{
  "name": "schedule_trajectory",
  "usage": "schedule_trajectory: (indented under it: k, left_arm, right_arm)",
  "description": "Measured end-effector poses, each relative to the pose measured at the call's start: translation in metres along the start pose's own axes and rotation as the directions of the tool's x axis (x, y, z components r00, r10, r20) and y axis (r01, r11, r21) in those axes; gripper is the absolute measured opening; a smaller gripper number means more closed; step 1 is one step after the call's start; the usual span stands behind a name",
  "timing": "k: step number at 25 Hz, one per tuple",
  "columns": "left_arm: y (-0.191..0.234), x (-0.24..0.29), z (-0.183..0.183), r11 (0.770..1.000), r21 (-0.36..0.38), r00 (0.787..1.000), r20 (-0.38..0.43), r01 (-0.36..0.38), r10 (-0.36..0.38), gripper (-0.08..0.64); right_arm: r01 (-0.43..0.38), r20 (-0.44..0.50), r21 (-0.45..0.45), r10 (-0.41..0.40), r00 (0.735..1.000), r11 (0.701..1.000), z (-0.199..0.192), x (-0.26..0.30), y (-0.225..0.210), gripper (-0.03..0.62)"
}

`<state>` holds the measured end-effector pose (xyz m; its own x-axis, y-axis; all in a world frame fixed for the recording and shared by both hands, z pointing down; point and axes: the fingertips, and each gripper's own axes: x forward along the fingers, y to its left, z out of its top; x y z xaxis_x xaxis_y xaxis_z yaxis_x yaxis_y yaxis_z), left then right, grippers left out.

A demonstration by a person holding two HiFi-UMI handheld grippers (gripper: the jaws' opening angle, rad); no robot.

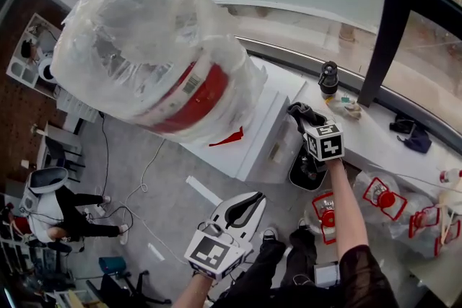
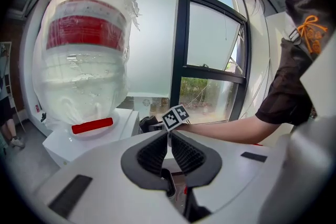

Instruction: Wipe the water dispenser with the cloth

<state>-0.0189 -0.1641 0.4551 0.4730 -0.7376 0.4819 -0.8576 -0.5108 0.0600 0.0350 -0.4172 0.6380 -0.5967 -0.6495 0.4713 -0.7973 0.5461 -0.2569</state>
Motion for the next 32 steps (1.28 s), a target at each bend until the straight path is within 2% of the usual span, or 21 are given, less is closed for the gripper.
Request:
schedule_trajectory:
  k: [3,6,9,12,18,22,28,32]
  left_arm:
    - [0.002,0.006,-0.006,0.999,0.034,1.0,-0.011,0.002,-0.002,0.023]
    - [0.007,0.014,-0.012,0.999,0.044,1.0,-0.012,-0.008,0.009,0.023]
    - [0.014,0.022,-0.014,0.999,0.013,0.999,0.006,-0.036,0.036,0.023]
    - [0.022,0.026,-0.015,0.998,0.005,0.998,0.021,-0.062,0.062,0.023]
    - [0.041,0.024,-0.026,0.994,-0.003,0.993,0.019,-0.113,0.113,0.023]
    - [0.045,0.018,-0.034,0.993,-0.028,0.993,0.006,-0.118,0.118,0.023]
    - [0.036,0.011,-0.038,0.995,-0.03,0.995,-0.02,-0.1,0.099,0.023]
    - [0.024,0.013,-0.039,0.997,-0.017,0.997,-0.033,-0.071,0.07,0.023]
  right_arm:
    - [-0.043,-0.017,-0.022,0.042,0.999,0.999,-0.029,-0.025,0.013,0.104]
    - [-0.131,-0.078,-0.076,0.125,0.989,0.989,-0.068,-0.05,0.041,0.104]
    - [-0.234,-0.132,-0.108,0.22,0.967,0.966,-0.104,-0.068,0.077,0.104]
    - [-0.325,-0.173,-0.096,0.306,0.936,0.941,-0.136,-0.076,0.113,0.104]
    - [-0.429,-0.244,-0.074,0.401,0.883,0.9,-0.183,-0.066,0.168,0.104]
    - [-0.429,-0.255,-0.051,0.404,0.879,0.902,-0.194,-0.046,0.18,0.104]
    - [-0.378,-0.238,-0.039,0.358,0.903,0.925,-0.181,-0.021,0.166,0.104]
    - [-0.311,-0.214,-0.044,0.295,0.931,0.95,-0.169,-0.006,0.136,0.104]
